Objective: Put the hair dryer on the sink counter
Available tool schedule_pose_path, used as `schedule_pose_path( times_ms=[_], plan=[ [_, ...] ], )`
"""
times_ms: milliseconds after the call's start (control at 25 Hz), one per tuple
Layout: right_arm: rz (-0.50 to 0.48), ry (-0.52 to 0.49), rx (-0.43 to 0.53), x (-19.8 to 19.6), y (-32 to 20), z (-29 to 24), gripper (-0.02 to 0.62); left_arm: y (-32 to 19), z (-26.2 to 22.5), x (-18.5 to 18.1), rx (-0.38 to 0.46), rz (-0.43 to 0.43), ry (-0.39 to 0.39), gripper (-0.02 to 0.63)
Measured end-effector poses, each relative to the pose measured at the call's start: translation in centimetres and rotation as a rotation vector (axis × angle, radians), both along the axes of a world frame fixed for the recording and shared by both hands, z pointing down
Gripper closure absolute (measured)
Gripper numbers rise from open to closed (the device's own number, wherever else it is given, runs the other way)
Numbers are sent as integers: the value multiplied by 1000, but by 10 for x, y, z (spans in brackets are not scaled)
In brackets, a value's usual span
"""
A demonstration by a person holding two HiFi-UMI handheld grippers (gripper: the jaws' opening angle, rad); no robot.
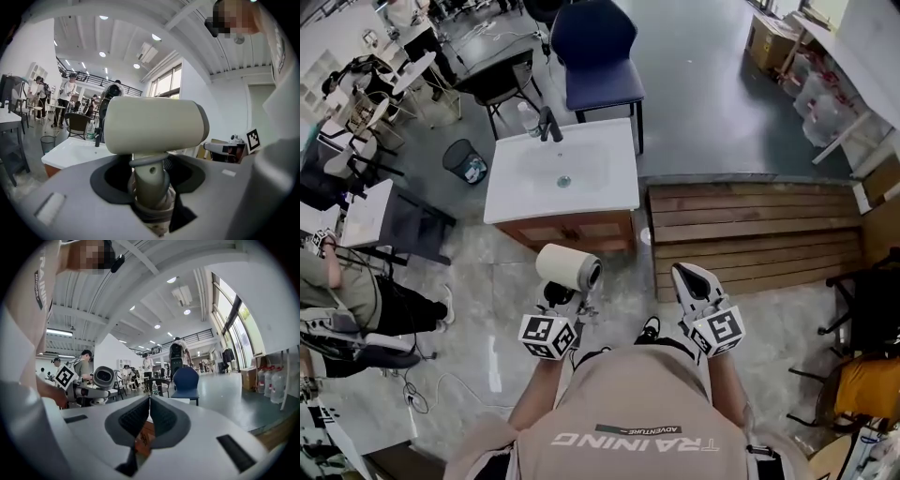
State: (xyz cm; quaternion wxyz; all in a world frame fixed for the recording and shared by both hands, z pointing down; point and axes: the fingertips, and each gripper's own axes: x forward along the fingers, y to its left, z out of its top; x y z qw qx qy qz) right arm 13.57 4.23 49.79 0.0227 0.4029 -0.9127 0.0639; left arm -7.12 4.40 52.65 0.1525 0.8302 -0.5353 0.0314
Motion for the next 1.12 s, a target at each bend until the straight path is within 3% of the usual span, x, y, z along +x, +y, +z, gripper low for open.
schedule_pose_path(
  times_ms=[240, 600, 1120],
  plan=[
    [-36, -27, -15, 18, -26, 8, 589, -23, 0, 20, -17, -28, -10, 391],
    [-85, -44, -52, 17, -49, 19, 588, -38, 6, 16, -61, -84, -6, 391],
    [-65, 9, -25, -19, -108, 0, 589, -102, 8, -20, -27, -68, 25, 391]
  ],
)
